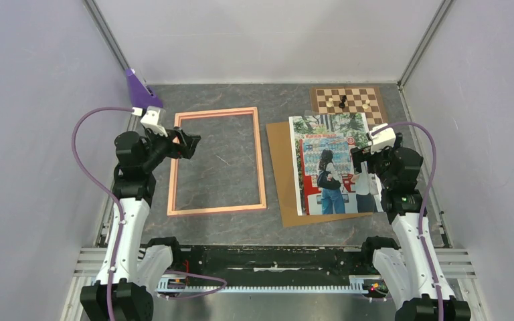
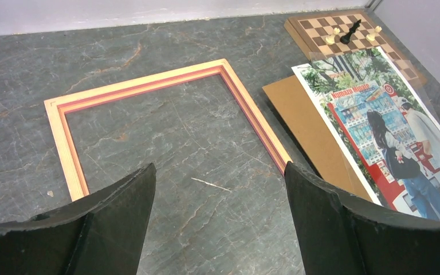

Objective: Put the photo into the frame
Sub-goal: Pick up the photo frame item at the center of the board.

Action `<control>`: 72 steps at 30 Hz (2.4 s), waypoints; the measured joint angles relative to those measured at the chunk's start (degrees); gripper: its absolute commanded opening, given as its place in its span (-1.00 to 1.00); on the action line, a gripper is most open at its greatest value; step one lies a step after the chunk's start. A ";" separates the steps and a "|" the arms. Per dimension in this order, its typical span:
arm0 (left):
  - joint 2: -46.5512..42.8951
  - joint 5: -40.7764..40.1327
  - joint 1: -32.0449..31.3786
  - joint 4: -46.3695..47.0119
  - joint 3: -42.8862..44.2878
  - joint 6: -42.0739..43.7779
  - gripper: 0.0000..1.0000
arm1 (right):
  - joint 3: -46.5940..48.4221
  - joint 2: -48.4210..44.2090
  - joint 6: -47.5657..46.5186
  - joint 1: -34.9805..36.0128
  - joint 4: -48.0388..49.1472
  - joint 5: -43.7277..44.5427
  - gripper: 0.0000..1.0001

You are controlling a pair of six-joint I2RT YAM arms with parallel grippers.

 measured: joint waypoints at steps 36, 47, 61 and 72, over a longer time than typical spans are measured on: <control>4.50 3.10 0.00 -6.49 4.04 1.75 0.79 | 7.80 12.00 2.73 -2.60 -5.49 13.38 0.97; 11.63 4.55 0.00 -5.86 4.83 2.60 0.79 | 9.79 23.63 6.36 -13.90 -6.40 4.85 0.98; 19.06 5.77 -1.38 -2.69 5.22 2.58 0.79 | 12.96 41.40 12.31 -23.50 0.20 -12.48 0.70; 19.56 5.66 -2.89 -2.08 5.29 2.60 0.79 | 16.65 51.80 14.84 -26.82 5.90 -23.30 0.54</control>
